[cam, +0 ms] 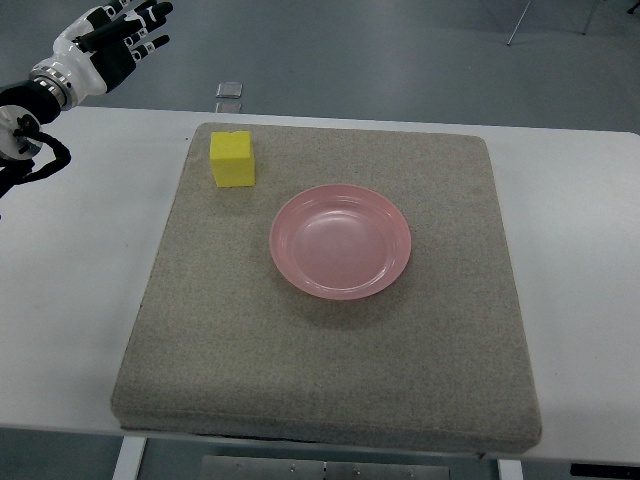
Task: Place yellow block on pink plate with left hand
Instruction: 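Reach the left hand toward the yellow cube beside the pink plate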
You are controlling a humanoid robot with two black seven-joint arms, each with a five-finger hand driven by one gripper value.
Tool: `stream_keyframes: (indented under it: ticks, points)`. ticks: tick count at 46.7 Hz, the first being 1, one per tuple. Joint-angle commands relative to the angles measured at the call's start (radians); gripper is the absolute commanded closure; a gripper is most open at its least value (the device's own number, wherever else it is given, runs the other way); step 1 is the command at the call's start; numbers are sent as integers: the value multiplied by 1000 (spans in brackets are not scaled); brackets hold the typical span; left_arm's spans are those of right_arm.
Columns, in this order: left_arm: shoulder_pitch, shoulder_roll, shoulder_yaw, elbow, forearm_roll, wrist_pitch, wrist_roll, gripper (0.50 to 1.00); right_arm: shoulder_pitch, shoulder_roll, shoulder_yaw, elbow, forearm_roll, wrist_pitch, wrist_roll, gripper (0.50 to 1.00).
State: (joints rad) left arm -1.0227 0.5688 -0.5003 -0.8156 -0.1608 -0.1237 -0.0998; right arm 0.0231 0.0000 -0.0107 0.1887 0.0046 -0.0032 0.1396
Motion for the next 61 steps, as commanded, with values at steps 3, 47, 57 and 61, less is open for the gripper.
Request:
stream_keyframes:
  ticks: [3,47,57,61]
  points:
    - [3,-3,0,3,9,-1,0,506,0,0,0,0,0,0,0,576]
    - [-129,-15,121,79,1239,-63,-27,506,0,0,0,0,0,0,0,576]
    - [-145,-84,212,70,1495,-62,-26,508,0,0,0,0,0,0,0,576]
    - [-145,-105,216,73,1554,-63,-24,508,0,0,0,0,0,0,0,576]
